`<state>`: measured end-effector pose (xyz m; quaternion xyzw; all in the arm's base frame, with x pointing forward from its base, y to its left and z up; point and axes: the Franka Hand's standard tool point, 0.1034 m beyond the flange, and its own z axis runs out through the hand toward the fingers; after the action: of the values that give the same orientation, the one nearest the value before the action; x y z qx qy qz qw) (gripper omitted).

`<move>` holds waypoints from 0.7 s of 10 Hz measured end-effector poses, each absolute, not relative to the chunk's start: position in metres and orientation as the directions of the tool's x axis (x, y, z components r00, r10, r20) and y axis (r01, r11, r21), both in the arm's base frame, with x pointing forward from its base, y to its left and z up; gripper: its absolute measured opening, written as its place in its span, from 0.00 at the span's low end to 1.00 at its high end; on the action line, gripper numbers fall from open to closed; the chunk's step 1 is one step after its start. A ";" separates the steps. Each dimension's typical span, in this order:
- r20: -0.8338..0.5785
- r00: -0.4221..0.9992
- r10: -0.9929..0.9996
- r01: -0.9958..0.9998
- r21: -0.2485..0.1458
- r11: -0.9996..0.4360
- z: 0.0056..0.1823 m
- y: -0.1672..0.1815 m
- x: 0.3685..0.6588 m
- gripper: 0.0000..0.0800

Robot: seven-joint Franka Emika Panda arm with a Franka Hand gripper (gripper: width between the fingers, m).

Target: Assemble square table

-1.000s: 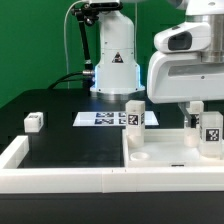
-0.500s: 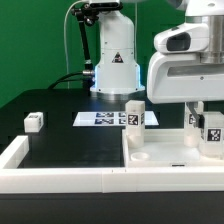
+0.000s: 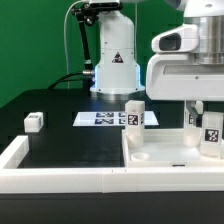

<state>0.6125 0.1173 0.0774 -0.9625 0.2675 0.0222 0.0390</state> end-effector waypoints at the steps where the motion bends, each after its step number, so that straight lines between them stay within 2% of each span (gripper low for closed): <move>1: -0.075 0.776 -0.626 -0.630 -0.058 -0.774 0.077 0.117 0.613 0.36; 3: -0.098 0.621 -0.778 -0.783 -0.027 -0.622 0.078 0.117 0.611 0.36; 5: -0.106 0.523 -0.846 -0.851 -0.019 -0.524 0.077 0.115 0.611 0.36; 7: -0.121 0.377 -0.918 -0.924 0.022 -0.382 0.077 0.114 0.612 0.36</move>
Offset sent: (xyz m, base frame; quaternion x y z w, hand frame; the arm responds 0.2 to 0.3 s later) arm -0.0007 -0.0023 -0.0047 -0.0160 -0.0208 0.2560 0.9663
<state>0.6118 0.1140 0.0768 -0.8293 0.5554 0.0566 0.0246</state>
